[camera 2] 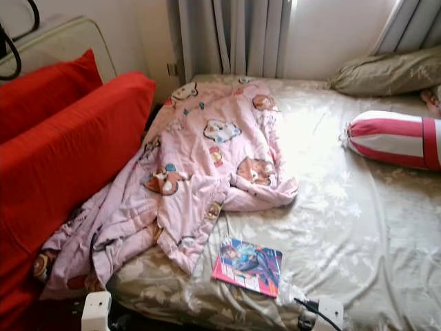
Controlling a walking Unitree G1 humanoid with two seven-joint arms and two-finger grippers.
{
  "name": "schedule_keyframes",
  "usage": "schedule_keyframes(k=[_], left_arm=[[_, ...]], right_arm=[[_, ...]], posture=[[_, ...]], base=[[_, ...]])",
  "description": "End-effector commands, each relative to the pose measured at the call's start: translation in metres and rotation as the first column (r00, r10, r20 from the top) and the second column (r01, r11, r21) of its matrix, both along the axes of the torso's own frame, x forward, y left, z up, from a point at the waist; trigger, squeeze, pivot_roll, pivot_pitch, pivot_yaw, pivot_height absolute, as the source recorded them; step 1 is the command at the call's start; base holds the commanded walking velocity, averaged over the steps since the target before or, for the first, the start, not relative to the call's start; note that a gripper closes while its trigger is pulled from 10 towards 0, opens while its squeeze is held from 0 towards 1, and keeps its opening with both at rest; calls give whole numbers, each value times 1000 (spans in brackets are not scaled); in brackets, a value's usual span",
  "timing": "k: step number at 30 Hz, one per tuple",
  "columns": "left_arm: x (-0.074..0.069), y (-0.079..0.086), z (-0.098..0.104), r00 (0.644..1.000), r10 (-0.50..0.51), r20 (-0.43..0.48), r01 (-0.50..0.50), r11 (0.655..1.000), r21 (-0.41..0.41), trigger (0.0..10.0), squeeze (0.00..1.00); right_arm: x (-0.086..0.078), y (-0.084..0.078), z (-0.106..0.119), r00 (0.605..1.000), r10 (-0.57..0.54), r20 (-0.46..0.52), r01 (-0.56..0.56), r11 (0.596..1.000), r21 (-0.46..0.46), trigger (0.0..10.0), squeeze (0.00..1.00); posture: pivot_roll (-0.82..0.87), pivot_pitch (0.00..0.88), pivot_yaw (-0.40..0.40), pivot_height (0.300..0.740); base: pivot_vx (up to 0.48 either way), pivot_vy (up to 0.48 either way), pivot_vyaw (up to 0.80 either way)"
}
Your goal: Clean up the room
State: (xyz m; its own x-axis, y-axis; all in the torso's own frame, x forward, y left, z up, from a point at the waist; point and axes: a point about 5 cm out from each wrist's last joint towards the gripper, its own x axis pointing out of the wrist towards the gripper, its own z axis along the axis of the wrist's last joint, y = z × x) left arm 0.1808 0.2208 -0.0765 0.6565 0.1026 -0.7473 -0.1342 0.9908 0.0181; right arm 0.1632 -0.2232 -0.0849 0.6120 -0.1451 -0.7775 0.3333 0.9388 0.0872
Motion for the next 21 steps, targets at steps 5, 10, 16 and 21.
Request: schedule_keyframes(k=[5, 10, 16, 21], left_arm=[[-2, -2, -2, 1000, 17, -15, -17, 1000, -7, 10000, 0], [9, -4, 4, 999, 20, 45, -19, 1000, -16, 10000, 0], [28, -8, 15, 991, 0, 132, 3, 1000, -20, 10000, 0], [61, -4, 41, 954, -1, 300, 4, 1000, -8, 10000, 0]], right_arm=[[-2, 0, -1, 1000, -7, -10, 7, 1000, 6, 10000, 0], [3, 3, 1, 1000, 0, 17, 0, 1000, 20, 10000, 0], [17, 6, 7, 997, -11, 74, 8, 999, 40, 10000, 0], [40, 15, 19, 984, 39, 174, -50, 997, 60, 10000, 0]], posture=[[8, 69, -32, 740], [11, 77, -33, 740], [6, 83, -33, 740], [5, 86, -31, 740]], base=[[0, 0, 0], [0, 0, 0], [0, 0, 0], [0, 0, 0]])
